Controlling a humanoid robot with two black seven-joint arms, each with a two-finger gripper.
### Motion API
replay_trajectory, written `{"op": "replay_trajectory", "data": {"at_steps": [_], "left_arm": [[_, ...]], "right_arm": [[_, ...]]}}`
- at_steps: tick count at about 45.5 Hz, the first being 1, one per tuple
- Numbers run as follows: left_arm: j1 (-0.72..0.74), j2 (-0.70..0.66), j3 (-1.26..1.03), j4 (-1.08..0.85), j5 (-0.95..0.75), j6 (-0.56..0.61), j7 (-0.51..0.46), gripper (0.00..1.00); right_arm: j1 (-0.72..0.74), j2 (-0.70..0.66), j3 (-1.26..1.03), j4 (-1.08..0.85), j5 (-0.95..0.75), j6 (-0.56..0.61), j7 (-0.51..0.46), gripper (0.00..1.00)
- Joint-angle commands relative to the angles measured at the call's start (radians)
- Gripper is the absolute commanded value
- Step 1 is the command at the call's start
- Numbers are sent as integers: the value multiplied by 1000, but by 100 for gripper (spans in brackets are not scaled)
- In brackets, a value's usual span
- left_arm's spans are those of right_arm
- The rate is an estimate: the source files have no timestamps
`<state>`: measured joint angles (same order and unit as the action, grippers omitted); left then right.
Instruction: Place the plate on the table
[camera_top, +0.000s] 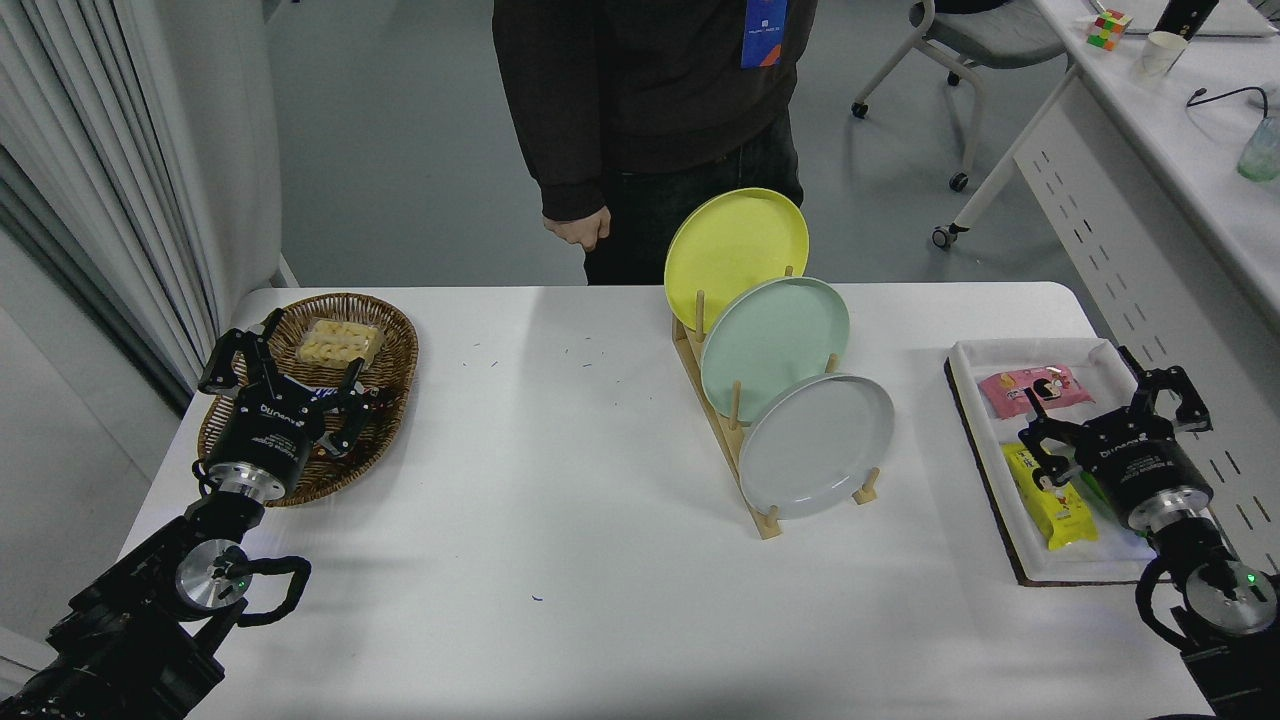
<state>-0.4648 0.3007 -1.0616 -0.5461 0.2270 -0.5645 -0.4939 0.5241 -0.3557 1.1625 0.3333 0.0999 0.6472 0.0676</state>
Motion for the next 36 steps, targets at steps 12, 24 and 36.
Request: {"op": "replay_trajectory", "data": {"at_steps": [12,24,36], "left_arm": [[0,0,0,0,0,0,0,98],[0,0,0,0,0,0,0,98],[0,0,0,0,0,0,0,98]], "right_arm": [[10,-97,-4,16,1,3,-121,100],[7,-131,-18,30,-6,9,-169,100],[-16,-144,-20,27,-17,117,-167,100]]}}
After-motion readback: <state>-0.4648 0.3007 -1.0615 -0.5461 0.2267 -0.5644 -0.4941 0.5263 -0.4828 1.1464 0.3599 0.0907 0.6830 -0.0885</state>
